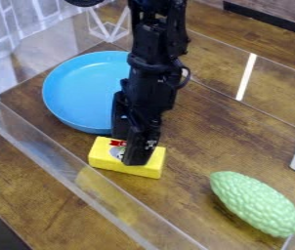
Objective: Put the yellow block in the blue tray
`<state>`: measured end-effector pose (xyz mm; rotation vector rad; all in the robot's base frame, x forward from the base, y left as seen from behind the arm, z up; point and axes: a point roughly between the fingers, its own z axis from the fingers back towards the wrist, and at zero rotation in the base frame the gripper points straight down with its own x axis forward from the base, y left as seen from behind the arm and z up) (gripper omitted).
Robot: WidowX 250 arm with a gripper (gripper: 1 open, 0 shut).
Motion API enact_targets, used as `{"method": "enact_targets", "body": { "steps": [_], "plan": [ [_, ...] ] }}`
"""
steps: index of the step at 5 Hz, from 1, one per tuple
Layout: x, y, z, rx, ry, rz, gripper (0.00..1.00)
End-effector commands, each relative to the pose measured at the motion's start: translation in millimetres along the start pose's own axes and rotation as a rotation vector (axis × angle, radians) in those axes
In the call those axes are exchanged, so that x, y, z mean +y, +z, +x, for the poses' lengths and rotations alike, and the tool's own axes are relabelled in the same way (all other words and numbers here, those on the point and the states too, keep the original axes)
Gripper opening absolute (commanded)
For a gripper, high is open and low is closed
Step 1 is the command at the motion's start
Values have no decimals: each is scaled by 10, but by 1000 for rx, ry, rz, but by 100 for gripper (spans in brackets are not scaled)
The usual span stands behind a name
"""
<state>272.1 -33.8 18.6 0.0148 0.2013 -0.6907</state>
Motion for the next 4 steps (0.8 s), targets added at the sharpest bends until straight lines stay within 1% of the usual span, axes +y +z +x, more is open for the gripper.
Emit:
{"method": "enact_targets", "body": {
  "steps": [1, 4],
  "plan": [
    [76, -314, -9, 18, 21, -20, 100],
    [81, -317, -34, 27, 27, -34, 100]
  ]
}}
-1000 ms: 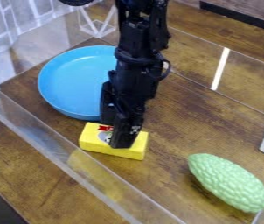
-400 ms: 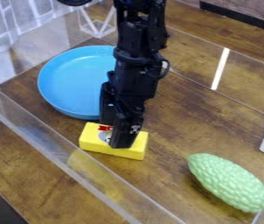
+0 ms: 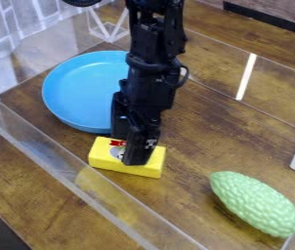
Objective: Put the yellow block in the blue tray
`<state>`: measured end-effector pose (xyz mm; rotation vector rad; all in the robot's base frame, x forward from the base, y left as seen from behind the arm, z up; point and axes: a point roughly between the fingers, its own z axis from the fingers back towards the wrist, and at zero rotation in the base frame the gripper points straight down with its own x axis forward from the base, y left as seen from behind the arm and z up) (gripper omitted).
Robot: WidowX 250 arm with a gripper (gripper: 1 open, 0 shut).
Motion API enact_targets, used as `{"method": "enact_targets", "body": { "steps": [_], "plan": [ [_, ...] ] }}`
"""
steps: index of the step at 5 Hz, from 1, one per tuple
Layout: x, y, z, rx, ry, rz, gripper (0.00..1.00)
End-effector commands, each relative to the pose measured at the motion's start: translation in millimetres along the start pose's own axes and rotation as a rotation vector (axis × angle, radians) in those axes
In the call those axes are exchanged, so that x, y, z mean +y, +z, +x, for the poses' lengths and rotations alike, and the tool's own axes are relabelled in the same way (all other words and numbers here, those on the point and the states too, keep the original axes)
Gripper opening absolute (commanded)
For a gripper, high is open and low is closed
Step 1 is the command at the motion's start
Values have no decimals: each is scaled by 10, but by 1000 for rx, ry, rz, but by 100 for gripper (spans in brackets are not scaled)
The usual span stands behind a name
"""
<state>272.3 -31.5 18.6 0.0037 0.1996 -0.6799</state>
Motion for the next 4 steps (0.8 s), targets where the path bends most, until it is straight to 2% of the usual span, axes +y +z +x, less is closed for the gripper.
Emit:
{"method": "enact_targets", "body": {
  "steps": [1, 4],
  "plan": [
    [65, -314, -31, 34, 20, -27, 100],
    [67, -311, -52, 41, 25, -39, 100]
  ]
}}
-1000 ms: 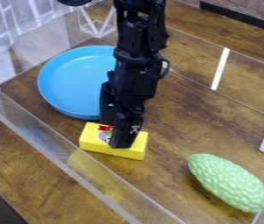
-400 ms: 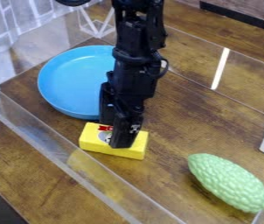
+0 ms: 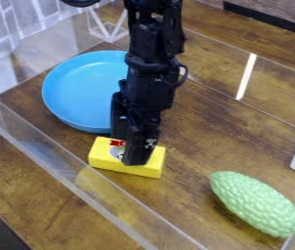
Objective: Put the yellow block in the blue tray
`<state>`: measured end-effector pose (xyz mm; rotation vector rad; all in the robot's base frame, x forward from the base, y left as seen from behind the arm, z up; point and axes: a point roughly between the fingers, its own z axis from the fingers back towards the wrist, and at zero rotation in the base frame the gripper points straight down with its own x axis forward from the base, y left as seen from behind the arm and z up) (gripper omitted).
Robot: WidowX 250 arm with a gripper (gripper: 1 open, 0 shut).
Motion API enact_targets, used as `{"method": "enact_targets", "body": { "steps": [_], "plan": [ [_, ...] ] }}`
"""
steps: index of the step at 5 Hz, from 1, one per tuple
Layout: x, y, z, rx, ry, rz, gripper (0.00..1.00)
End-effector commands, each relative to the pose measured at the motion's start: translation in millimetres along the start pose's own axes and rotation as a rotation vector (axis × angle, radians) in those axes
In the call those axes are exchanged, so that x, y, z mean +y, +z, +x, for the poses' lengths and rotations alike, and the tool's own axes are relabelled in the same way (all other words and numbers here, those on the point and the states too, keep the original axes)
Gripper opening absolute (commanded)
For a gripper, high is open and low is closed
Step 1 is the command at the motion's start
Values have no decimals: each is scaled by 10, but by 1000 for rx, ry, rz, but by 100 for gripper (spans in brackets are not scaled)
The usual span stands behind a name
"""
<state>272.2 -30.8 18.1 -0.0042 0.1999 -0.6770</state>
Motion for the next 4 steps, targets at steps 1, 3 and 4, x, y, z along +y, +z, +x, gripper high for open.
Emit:
{"method": "enact_targets", "body": {
  "steps": [1, 3, 4],
  "plan": [
    [67, -299, -55, 46, 25, -35, 100],
    [70, -296, -69, 51, 28, -43, 100],
    [71, -294, -75, 54, 30, -48, 100]
  ]
}}
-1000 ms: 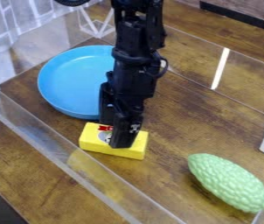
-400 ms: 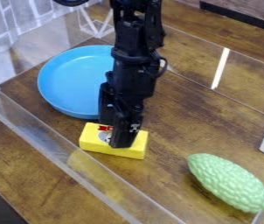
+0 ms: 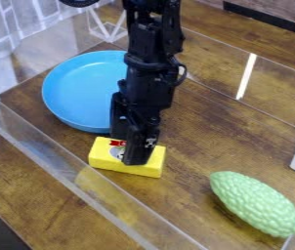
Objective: Put the yellow block in the blue tray
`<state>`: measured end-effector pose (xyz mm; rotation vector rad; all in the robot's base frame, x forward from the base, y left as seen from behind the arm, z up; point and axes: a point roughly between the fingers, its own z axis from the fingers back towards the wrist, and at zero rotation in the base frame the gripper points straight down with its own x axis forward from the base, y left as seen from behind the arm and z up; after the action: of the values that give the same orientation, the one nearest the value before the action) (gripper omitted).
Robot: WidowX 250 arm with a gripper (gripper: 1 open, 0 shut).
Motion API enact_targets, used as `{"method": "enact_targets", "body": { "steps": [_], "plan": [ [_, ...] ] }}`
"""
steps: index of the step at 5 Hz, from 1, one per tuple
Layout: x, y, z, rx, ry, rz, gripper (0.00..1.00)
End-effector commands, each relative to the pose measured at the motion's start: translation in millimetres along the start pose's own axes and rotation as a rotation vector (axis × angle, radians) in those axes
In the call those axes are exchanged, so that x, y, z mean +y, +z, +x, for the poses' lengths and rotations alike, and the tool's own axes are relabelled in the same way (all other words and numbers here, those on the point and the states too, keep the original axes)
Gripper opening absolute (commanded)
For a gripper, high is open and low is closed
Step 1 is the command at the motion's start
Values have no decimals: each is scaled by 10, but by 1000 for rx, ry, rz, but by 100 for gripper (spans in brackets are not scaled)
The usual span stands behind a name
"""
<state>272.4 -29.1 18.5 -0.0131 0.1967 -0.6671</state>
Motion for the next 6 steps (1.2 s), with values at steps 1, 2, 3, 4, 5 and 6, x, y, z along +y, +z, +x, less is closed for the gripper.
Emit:
{"method": "enact_targets", "body": {
  "steps": [1, 2, 3, 4, 5, 6],
  "plan": [
    [61, -295, -75, 63, 23, -43, 100],
    [77, -298, -103, 67, 19, -47, 100],
    [92, -299, -132, 72, 15, -51, 100],
    [107, -301, -161, 77, 9, -54, 100],
    [122, -299, -191, 81, 3, -57, 100],
    [137, -303, -222, 86, -4, -61, 100]
  ]
}}
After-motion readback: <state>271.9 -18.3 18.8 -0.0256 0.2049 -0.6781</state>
